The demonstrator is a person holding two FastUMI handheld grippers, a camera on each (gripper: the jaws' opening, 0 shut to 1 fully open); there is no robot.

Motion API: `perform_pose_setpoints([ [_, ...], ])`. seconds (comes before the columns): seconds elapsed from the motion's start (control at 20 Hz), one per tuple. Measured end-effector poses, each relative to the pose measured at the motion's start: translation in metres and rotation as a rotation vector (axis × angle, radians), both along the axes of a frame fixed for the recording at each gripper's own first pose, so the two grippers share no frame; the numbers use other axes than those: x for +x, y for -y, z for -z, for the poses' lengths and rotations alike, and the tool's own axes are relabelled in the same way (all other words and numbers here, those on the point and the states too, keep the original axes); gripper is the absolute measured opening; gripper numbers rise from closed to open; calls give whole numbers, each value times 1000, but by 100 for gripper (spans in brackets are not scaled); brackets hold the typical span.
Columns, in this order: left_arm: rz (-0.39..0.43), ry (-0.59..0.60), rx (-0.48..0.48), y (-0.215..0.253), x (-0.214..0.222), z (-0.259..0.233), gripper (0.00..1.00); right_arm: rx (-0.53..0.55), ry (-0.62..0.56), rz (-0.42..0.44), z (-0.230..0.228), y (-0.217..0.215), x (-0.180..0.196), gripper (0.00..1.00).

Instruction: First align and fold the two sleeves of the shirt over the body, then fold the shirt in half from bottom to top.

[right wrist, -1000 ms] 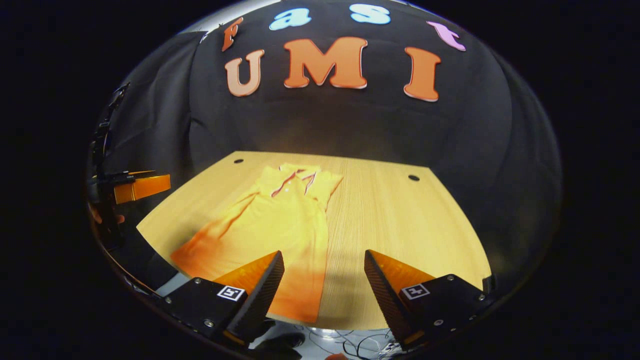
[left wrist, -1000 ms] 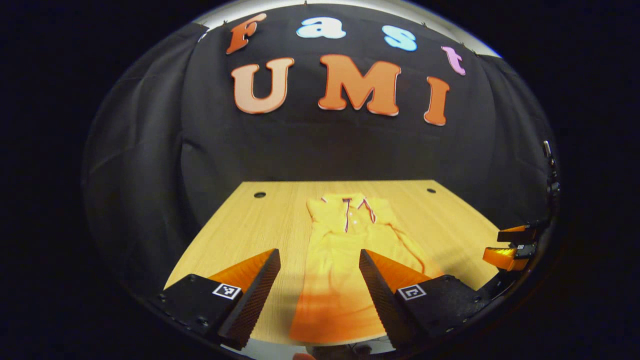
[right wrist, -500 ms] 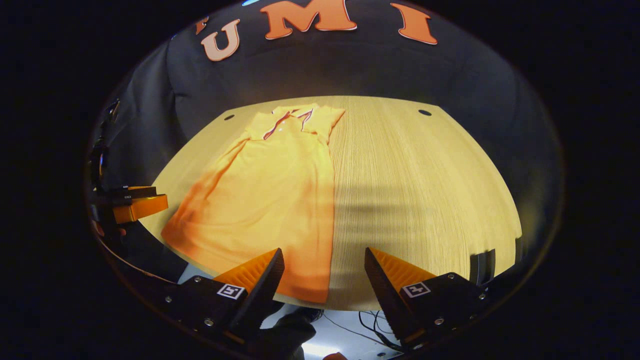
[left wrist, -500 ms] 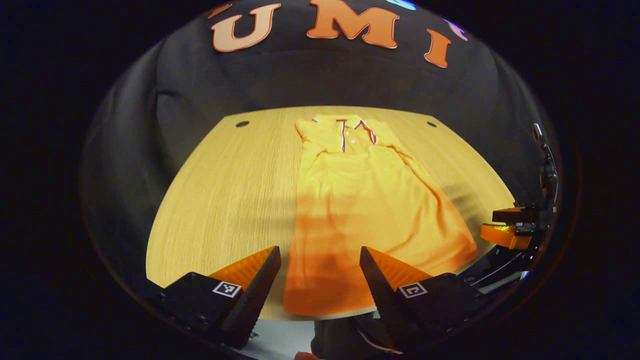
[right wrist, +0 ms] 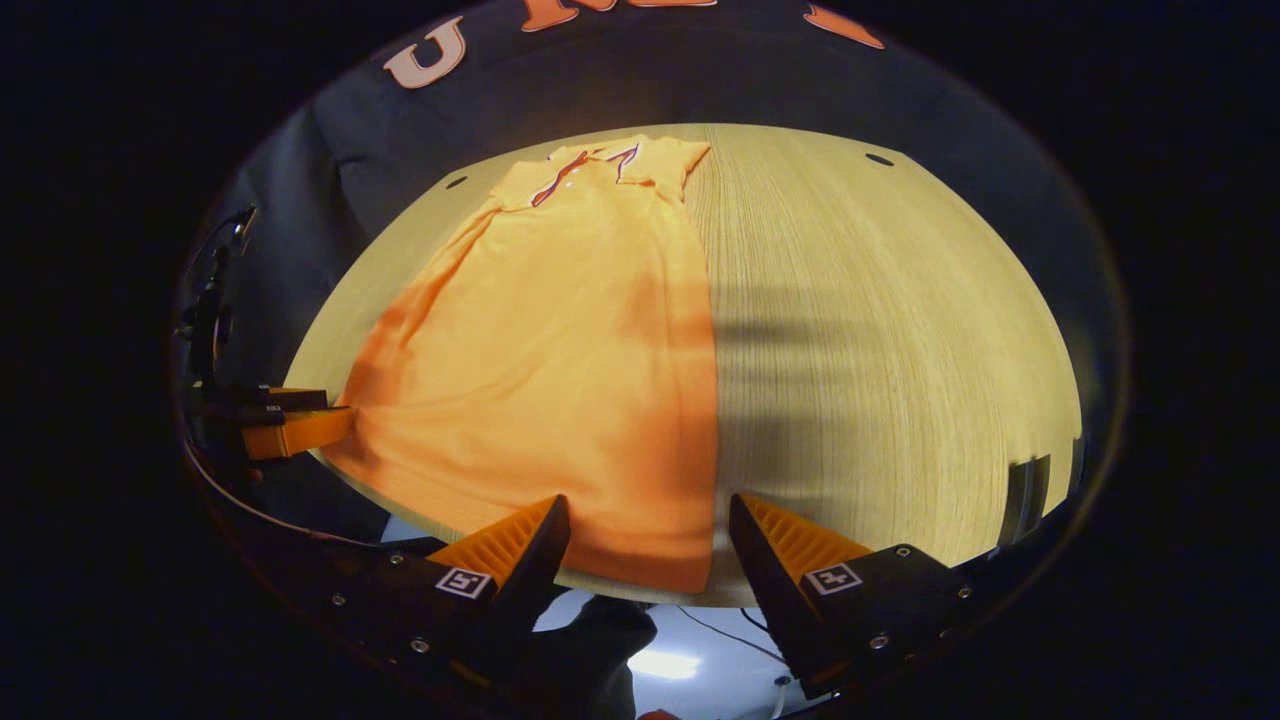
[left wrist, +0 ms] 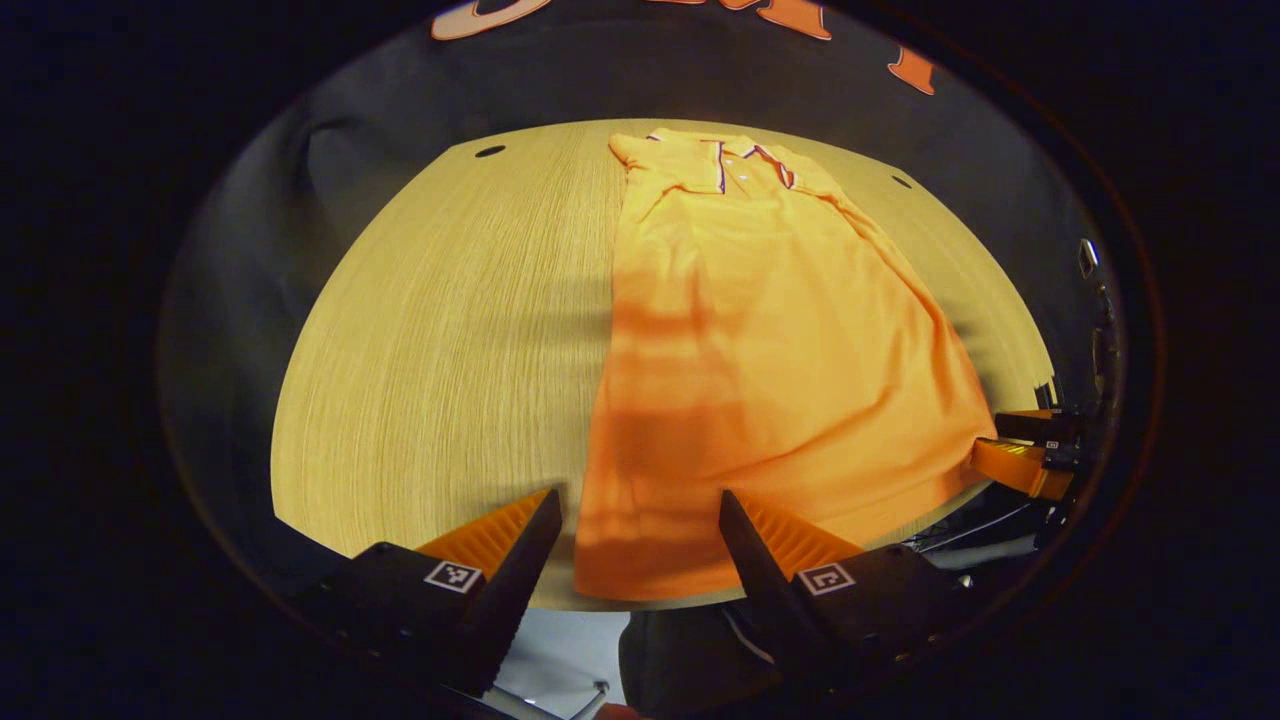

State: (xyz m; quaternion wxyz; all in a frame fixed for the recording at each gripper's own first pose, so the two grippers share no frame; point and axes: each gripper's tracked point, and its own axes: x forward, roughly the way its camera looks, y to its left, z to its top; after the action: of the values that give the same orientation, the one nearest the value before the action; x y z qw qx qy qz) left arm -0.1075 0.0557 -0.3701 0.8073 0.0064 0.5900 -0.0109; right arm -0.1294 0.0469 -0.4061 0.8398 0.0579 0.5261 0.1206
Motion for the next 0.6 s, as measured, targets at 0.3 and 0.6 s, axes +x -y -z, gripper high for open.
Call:
perform_pose_setpoints([
  [0.3, 10, -24, 12, -1, -6, 4, 98, -138, -56, -37, 5, 2, -6, 93],
  [0.6, 30, -36, -52, 17, 2, 8, 30, 93, -171, 44, -1, -26, -14, 23],
])
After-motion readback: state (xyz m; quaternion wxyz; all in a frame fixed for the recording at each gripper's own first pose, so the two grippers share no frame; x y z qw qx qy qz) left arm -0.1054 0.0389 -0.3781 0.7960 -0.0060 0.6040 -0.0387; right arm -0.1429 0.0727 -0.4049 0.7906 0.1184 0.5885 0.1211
